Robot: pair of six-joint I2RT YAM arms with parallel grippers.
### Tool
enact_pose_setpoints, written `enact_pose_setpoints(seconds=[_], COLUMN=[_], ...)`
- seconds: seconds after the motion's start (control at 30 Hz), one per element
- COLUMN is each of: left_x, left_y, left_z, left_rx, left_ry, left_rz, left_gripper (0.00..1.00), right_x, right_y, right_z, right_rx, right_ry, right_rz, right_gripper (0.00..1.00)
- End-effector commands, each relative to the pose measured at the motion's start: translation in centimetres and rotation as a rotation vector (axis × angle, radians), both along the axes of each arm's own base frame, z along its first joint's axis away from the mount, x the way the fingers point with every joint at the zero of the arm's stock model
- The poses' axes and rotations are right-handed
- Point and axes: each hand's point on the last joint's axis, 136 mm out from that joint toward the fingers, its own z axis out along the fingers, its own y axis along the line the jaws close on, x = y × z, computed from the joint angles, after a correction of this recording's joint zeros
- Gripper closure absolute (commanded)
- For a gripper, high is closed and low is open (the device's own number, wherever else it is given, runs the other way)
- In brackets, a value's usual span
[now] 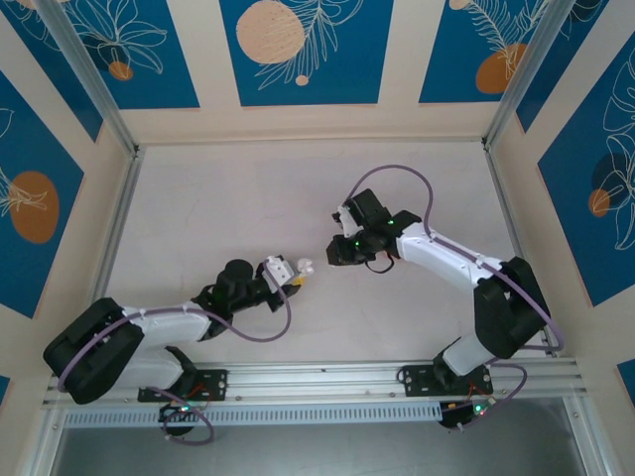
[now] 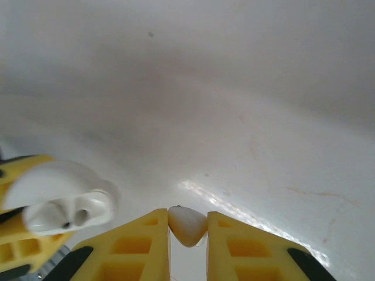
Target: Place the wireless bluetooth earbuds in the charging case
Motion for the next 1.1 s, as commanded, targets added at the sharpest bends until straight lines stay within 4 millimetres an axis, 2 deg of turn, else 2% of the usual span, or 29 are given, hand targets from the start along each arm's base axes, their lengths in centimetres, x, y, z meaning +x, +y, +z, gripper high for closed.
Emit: enact_pose_setpoints(seconds=[0.0, 0.13, 0.3, 1.07], left_x=[0.0, 0.3, 0.6, 1.6], left_y=[-1.2, -1.5, -1.7, -1.6], left_z=[1.9, 2.5, 3.4, 5.2], left_rx=[-0.077, -0.112, -0.154, -0.222], left_ry=[-0.024, -0.013, -0.016, -0.027], left_rz=[-0.029, -0.018, -0.003, 0.054], left_gripper=[0.84, 0.84, 0.84, 0.83], right_x=[-0.1, 0.0, -0.3, -1.5], right_y=[1.3, 2.2, 3.1, 4.2], right_z=[2.0, 3.3, 4.1, 5.5], right_rx=[0.100, 0.167, 0.210, 0.284], right_ry=[-0.051, -0.090, -0.113, -0.164], right_rz=[0.024, 0.036, 0.053, 0.104], right_gripper=[0.81, 0.81, 0.81, 0.81])
